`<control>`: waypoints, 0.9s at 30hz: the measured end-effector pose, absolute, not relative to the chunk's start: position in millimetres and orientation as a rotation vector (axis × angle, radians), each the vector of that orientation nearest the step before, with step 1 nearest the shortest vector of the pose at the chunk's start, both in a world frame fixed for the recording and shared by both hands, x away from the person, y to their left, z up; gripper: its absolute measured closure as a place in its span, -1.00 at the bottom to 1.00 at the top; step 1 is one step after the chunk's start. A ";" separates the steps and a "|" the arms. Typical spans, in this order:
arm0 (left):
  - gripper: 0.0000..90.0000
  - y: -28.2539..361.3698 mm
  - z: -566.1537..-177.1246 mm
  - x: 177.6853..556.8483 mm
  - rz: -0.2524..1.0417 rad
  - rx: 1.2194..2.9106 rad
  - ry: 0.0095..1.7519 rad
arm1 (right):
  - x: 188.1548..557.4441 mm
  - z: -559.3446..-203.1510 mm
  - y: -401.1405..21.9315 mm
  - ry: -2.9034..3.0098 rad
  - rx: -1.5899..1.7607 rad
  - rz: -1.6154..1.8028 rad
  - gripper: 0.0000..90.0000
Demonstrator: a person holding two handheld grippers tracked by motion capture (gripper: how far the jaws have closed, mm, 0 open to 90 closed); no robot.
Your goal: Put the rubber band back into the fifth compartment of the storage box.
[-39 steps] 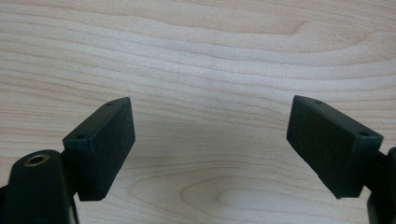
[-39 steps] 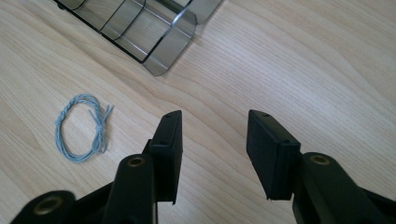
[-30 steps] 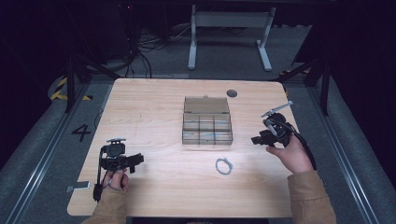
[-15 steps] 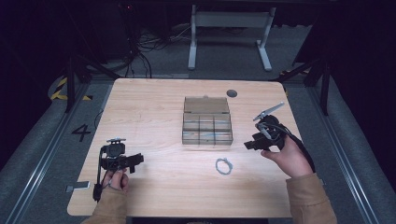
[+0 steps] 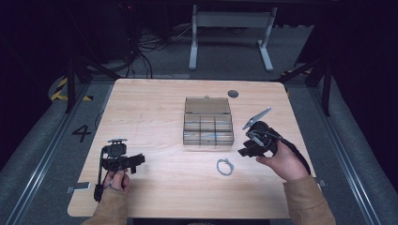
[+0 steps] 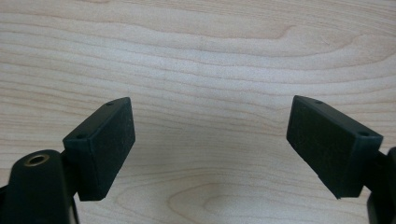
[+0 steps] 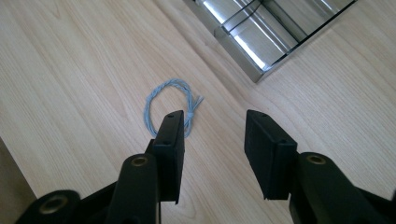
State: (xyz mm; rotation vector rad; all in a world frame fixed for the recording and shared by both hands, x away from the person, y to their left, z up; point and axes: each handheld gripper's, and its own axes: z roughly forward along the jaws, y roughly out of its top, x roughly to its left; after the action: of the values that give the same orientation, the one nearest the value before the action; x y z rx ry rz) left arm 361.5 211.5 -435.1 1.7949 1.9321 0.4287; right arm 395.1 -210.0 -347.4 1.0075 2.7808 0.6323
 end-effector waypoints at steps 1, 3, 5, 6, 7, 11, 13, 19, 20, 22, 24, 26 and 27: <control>-0.64 211.4 -435.1 361.6 0.429 1.793 1.932 | 395.2 -348.6 -208.9 2.787 0.994 0.622 0.34; -0.64 210.8 -435.1 362.0 0.429 1.789 1.933 | 396.0 -351.1 -207.5 2.802 0.998 0.604 0.39; -0.64 210.4 -435.2 362.3 0.428 1.789 1.932 | 396.0 -352.5 -206.4 2.800 0.997 0.601 0.44; -0.64 210.2 -435.1 362.4 0.428 1.789 1.933 | 395.7 -353.0 -205.9 2.805 0.990 0.610 0.46; -0.64 210.0 -435.2 362.5 0.428 1.790 1.931 | 395.3 -353.3 -205.3 2.813 0.985 0.615 0.47; -0.64 209.7 -435.1 362.9 0.429 1.794 1.927 | 395.0 -355.7 -201.8 2.824 0.994 0.613 0.52; -0.64 209.5 -435.0 362.8 0.430 1.793 1.926 | 395.1 -357.2 -200.0 2.828 0.999 0.611 0.52; -0.64 209.2 -435.0 363.0 0.429 1.795 1.925 | 396.4 -361.3 -195.6 2.839 0.999 0.610 0.59; -0.64 209.3 -435.0 363.0 0.429 1.796 1.926 | 396.5 -362.0 -194.5 2.833 1.005 0.610 0.60; -0.64 209.2 -435.0 363.0 0.429 1.795 1.926 | 397.1 -364.0 -192.6 2.839 1.001 0.601 0.62; -0.64 209.0 -435.0 362.9 0.427 1.794 1.927 | 397.4 -365.9 -191.0 2.852 0.994 0.598 0.60; -0.64 208.8 -435.0 363.0 0.426 1.794 1.928 | 397.7 -369.2 -188.0 2.864 0.990 0.593 0.59; -0.64 208.8 -435.0 363.0 0.426 1.794 1.928 | 397.7 -369.2 -188.0 2.864 0.990 0.593 0.59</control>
State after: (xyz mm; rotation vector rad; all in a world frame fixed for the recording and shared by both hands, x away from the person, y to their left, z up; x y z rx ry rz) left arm 363.0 208.8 -435.0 1.7938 1.9276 0.4263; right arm 397.7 -188.0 -369.2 0.9897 2.8639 0.5929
